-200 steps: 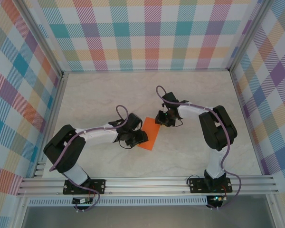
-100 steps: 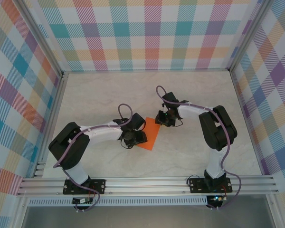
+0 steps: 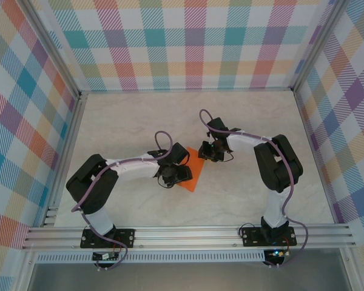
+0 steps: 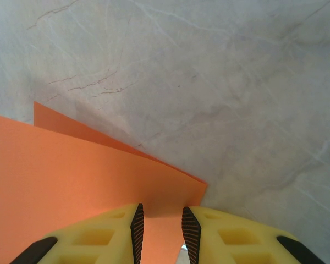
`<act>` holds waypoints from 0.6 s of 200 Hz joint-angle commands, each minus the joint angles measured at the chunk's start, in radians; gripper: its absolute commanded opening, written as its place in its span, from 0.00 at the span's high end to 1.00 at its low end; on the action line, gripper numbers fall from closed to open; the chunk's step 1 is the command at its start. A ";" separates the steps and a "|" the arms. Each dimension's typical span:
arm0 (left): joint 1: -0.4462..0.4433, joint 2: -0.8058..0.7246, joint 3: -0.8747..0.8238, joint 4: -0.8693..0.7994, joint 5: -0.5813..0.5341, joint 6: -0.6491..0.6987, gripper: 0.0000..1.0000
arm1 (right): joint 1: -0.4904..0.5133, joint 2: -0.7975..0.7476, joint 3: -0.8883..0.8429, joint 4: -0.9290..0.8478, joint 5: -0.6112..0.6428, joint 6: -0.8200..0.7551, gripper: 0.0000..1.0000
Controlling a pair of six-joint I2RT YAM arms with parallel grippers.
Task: Fold a paper plane with a square sheet of paper (pick it up from the middle)
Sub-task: Fold the triangle a second time at the center of the table.
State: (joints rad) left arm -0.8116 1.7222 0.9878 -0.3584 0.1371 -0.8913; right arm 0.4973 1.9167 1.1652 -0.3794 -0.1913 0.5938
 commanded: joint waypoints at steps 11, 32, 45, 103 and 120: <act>-0.017 -0.067 -0.005 0.021 -0.009 0.020 0.44 | 0.016 0.101 -0.051 0.008 0.001 0.008 0.70; -0.018 -0.101 -0.010 -0.012 -0.054 0.024 0.50 | 0.016 0.102 -0.053 0.009 0.000 0.009 0.70; -0.018 -0.110 -0.011 -0.028 -0.062 0.028 0.54 | 0.015 0.102 -0.052 0.010 0.000 0.009 0.70; -0.017 -0.102 -0.005 -0.076 -0.058 0.030 0.63 | 0.015 0.100 -0.057 0.014 -0.001 0.010 0.70; -0.018 -0.093 -0.006 -0.112 -0.073 0.024 0.64 | 0.015 0.099 -0.058 0.014 -0.001 0.011 0.70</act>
State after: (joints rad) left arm -0.8150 1.6272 0.9859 -0.3923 0.0898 -0.8700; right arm 0.4973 1.9167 1.1641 -0.3782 -0.1921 0.5941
